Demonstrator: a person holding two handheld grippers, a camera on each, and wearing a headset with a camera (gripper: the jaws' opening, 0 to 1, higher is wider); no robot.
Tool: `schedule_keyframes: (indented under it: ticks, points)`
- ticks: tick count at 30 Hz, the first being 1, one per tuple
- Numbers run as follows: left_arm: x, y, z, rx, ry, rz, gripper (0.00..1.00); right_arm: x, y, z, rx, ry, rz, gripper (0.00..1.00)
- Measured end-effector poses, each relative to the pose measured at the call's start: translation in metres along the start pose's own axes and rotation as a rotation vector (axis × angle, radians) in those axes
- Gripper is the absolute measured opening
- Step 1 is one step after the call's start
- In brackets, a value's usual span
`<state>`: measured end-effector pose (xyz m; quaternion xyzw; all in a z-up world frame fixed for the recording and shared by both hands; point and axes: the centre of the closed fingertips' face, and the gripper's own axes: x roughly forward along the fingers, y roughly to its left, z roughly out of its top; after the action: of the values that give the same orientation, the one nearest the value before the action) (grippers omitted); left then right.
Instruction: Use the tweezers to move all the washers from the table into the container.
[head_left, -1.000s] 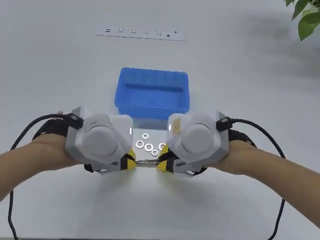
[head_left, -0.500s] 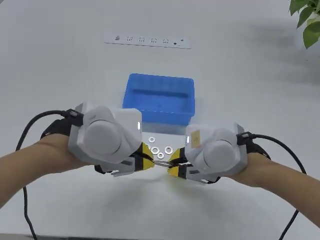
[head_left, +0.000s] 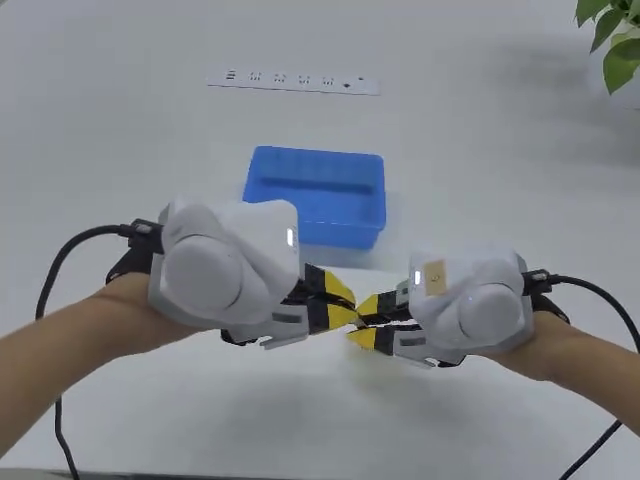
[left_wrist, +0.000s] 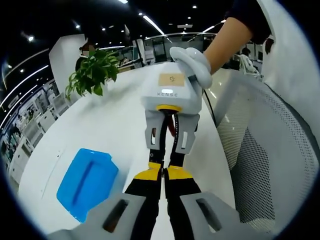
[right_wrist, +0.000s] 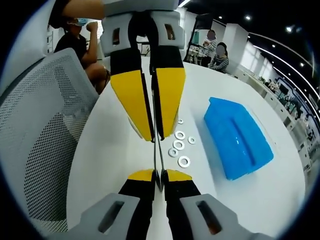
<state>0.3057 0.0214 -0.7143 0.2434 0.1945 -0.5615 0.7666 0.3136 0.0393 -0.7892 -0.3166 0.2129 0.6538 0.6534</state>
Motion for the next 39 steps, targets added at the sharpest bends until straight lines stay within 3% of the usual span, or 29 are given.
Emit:
schedule_keyframes:
  ticks: [4, 7, 12, 21, 32, 36, 39]
  points:
    - [-0.002, -0.002, 0.011, 0.001, -0.062, -0.004, 0.06, 0.003, 0.005, 0.010, 0.055, -0.067, 0.005, 0.08]
    - [-0.003, -0.004, 0.012, -0.004, -0.067, -0.008, 0.06, 0.007, 0.008, 0.017, 0.055, -0.081, 0.009, 0.08]
    - [-0.006, -0.009, 0.006, -0.001, -0.060, -0.016, 0.06, 0.012, 0.014, 0.017, 0.038, -0.072, 0.039, 0.08]
    - [-0.016, -0.014, 0.001, -0.024, -0.076, -0.008, 0.05, 0.012, 0.019, 0.022, 0.018, -0.083, 0.047, 0.09]
    - [-0.031, -0.007, 0.003, -0.033, -0.102, 0.030, 0.05, 0.011, 0.012, 0.033, 0.070, -0.116, 0.002, 0.12]
    - [-0.036, -0.005, 0.007, -0.038, -0.134, 0.035, 0.05, 0.012, 0.008, 0.025, 0.055, -0.082, -0.021, 0.15]
    - [-0.037, -0.004, 0.007, -0.036, -0.130, 0.042, 0.05, 0.011, 0.007, 0.023, 0.061, -0.083, -0.022, 0.19]
